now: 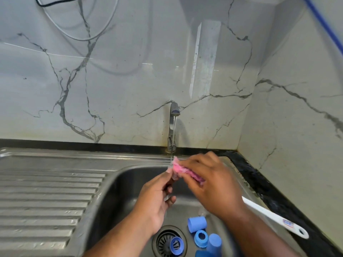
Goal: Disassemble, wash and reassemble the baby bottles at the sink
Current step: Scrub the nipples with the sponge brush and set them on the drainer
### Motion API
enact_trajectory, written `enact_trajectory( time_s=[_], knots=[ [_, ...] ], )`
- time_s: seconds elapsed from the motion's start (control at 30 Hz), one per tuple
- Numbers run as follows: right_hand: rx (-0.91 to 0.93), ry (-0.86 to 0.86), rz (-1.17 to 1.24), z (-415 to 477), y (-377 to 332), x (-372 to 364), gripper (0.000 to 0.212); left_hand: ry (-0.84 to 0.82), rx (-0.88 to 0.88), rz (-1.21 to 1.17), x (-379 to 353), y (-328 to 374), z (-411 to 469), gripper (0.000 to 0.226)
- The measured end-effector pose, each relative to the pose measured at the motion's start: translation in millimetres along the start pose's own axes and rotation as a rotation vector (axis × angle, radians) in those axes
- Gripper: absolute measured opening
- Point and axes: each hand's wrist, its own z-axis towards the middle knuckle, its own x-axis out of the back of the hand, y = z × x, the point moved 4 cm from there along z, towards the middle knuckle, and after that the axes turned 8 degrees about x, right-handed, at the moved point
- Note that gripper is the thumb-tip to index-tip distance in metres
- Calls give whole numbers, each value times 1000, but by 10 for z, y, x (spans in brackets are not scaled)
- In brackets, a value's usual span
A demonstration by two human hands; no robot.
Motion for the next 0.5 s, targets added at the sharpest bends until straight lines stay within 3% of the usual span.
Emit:
enact_trajectory(
  time_s=[0.1, 0.2, 0.37, 0.5],
  knots=[
    [-34, -36, -15, 7, 41, -35, 29, 5, 13, 17, 21, -9, 20, 20],
    [-112, 37, -48, -9, 157, 49, 30, -5, 10, 68, 30, 5, 25, 18],
    [31, -17, 115, 8, -52, -29, 29, -118, 1, 62, -52, -26, -6, 31],
    [-60, -8, 23, -2, 111, -43, 29, -103, -15, 117, -34, -27, 9, 28]
  ],
)
